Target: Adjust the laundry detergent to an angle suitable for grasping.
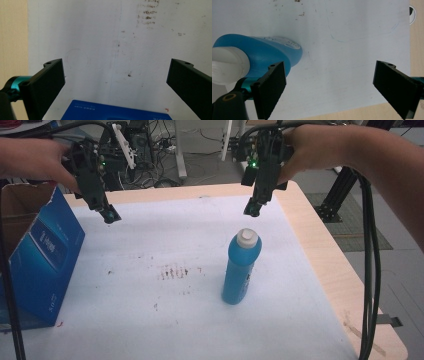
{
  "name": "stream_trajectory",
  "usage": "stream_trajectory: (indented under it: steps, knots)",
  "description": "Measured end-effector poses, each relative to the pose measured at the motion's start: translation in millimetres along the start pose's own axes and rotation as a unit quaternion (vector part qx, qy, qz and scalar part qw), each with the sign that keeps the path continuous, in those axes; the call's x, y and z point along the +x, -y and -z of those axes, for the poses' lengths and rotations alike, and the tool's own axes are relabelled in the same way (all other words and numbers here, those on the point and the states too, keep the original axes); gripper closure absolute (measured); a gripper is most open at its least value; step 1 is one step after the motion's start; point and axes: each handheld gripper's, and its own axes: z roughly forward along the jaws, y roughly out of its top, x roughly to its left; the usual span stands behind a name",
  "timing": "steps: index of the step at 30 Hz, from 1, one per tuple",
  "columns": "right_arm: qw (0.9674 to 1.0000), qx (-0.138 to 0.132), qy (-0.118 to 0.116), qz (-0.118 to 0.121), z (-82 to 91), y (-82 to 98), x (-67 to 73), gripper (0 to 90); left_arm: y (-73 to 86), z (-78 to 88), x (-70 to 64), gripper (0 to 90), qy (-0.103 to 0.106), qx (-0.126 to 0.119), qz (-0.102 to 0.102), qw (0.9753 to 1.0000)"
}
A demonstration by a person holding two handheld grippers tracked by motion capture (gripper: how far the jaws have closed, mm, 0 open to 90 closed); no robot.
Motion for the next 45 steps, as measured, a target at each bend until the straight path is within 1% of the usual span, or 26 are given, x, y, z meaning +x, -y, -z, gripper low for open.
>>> stream_trajectory:
  steps: [2, 8, 11, 15, 17, 21, 24, 25, 26, 28, 29, 31, 32, 34, 35, 38, 40, 41, 42, 43, 45]
  knots:
    - [1.0, 0.0, 0.001, -0.001, 0.9, 0.1, 0.5, 10.7, -0.9, 1.2, -1.5, 1.7, -0.001, -0.001, -0.003, 1.0]
    - [1.0, -0.003, 0.003, -0.001, 3.0, 1.5, 1.6, 10.8, -2.6, 2.5, -3.8, 1.7, -0.001, -0.004, 0.002, 1.0]
    - [1.0, 0.0, 0.003, 0.001, 2.7, 1.6, 2.9, 10.7, -3.9, 1.9, -6.3, 1.7, -0.001, 0.0, -0.002, 1.0]
    - [1.0, -0.001, 0.004, 0.001, 3.5, 1.9, 3.1, 10.8, -4.7, 2.3, -6.6, 1.7, 0.0, -0.004, 0.003, 1.0]
    - [1.0, -0.004, 0.006, 0.001, 4.0, 3.4, 2.5, 10.7, -5.2, 2.2, -6.9, 1.7, 0.0, -0.001, 0.003, 1.0]
    - [1.0, -0.006, 0.006, -0.002, 4.0, 4.3, 2.3, 10.7, -5.6, 2.6, -8.4, 1.7, -0.004, -0.004, 0.008, 1.0]
    - [0.9999, -0.009, 0.007, -0.004, 2.7, 4.2, 1.1, 10.7, -6.5, 3.8, -10.0, 1.7, -0.002, -0.012, 0.024, 0.9997]
    - [0.9999, -0.007, 0.009, 0.001, 2.4, 4.7, 0.5, 10.7, -7.0, 4.4, -11.6, 1.7, -0.003, -0.017, 0.027, 0.9995]
    - [0.9999, -0.007, 0.009, 0.001, 2.4, 4.7, 0.5, 10.7, -7.0, 4.4, -11.6, 1.6, -0.003, -0.017, 0.027, 0.9995]
    - [0.9999, -0.004, 0.01, -0.006, 1.4, 6.0, 0.2, 10.7, -7.5, 4.6, -12.9, 1.7, -0.008, -0.02, 0.03, 0.9993]
    - [0.9999, -0.002, 0.011, -0.005, 1.6, 6.3, -0.1, 10.7, -7.7, 4.9, -14.4, 1.7, -0.013, -0.022, 0.04, 0.9989]
    - [0.9999, -0.003, 0.013, -0.005, 2.8, 6.9, 0.2, 10.7, -7.9, 5.1, -14.8, 1.7, -0.013, -0.021, 0.042, 0.9988]
    - [0.9999, -0.007, 0.013, -0.001, 3.4, 7.3, 0.2, 10.7, -8.3, 5.1, -14.9, 1.7, -0.013, -0.019, 0.043, 0.9988]
    - [0.9999, -0.009, 0.014, -0.002, 4.2, 7.9, 0.7, 10.7, -8.7, 4.7, -15.9, 1.7, -0.014, -0.017, 0.051, 0.9985]
    - [0.9999, -0.009, 0.014, -0.002, 4.2, 7.9, 0.7, 10.7, -8.7, 4.7, -15.9, 1.7, -0.014, -0.017, 0.051, 0.9985]
    - [0.9998, -0.015, 0.014, -0.006, 6.6, 8.6, 3.0, 10.7, -7.3, 7.7, -20.3, 1.7, -0.019, -0.021, 0.062, 0.9977]
    - [0.9997, -0.014, 0.017, -0.002, 7.2, 8.2, 1.9, 10.7, -4.9, 8.2, -23.3, 1.7, -0.023, -0.028, 0.081, 0.996]
    - [0.9997, -0.014, 0.018, -0.006, 7.2, 7.7, 2.2, 10.7, -3.6, 8.1, -24.2, 1.7, -0.026, -0.032, 0.089, 0.9952]
    - [0.9997, -0.014, 0.018, -0.006, 7.2, 7.7, 2.2, 10.7, -3.6, 8.1, -24.2, 1.6, -0.026, -0.032, 0.089, 0.9952]
    - [0.9997, -0.014, 0.019, -0.004, 7.1, 7.7, 1.8, 10.7, -0.2, 6.4, -25.5, 1.6, -0.03, -0.04, 0.105, 0.9933]
    - [0.9996, -0.011, 0.023, -0.009, 5.5, 7.9, 1.4, 10.7, 2.7, 3.6, -26.4, 1.7, -0.036, -0.049, 0.119, 0.9911]
